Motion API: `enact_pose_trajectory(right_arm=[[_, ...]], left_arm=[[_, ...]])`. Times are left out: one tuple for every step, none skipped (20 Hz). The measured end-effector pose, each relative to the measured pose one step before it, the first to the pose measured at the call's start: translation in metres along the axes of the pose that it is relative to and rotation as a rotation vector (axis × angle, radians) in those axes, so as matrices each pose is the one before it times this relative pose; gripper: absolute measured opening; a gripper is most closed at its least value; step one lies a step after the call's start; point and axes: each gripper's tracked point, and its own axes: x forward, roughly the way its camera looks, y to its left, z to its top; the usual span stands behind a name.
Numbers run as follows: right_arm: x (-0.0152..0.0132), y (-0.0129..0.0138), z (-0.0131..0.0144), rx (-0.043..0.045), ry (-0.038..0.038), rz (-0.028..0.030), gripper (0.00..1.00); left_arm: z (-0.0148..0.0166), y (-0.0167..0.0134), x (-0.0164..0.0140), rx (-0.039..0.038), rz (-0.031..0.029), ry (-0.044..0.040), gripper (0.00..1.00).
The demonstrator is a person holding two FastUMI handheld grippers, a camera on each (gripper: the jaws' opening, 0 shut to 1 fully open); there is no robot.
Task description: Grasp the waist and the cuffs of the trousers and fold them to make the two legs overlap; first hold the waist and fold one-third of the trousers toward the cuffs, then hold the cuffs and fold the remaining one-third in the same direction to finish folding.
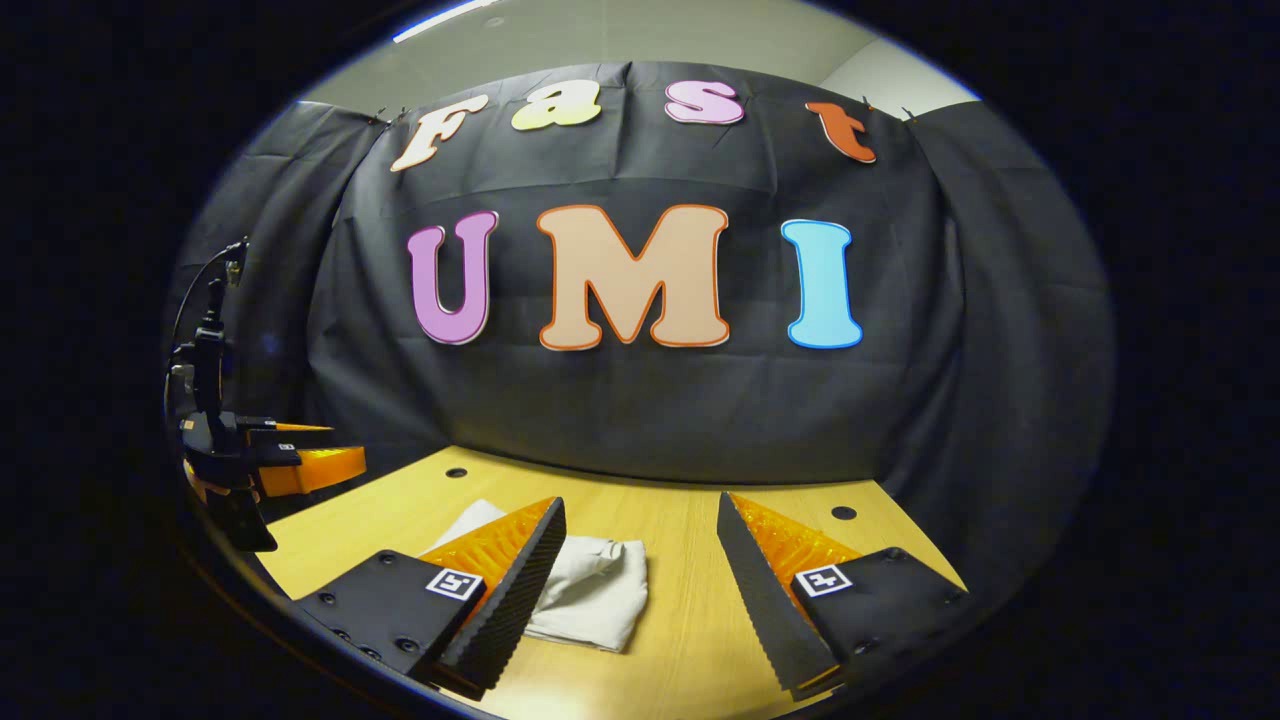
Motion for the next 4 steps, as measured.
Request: enact_pose_trajectory(right_arm=[[-0.00082, 0.00262, 0.00438, 0.00211, -0.00998, -0.00689, 0.99], [-0.00061, 0.00050, 0.00420, 0.00153, -0.00819, -0.01220, 0.99], [-0.00116, 0.00215, 0.00462, 0.00533, -0.01145, -0.00947, 0.98], [-0.00259, 0.00236, 0.00555, 0.00822, -0.01256, -0.00698, 0.97]], left_arm=[[0.00943, 0.01194, -0.00666, 0.00520, 0.02485, -0.02434, 0.95], [0.00591, 0.00926, -0.00493, 0.00414, 0.02055, -0.02231, 0.95], [0.00658, 0.00725, -0.00543, 0.00372, 0.01187, -0.02051, 0.95], [0.00907, 0.00637, -0.00377, 0.00602, 0.01117, -0.01634, 0.94]])
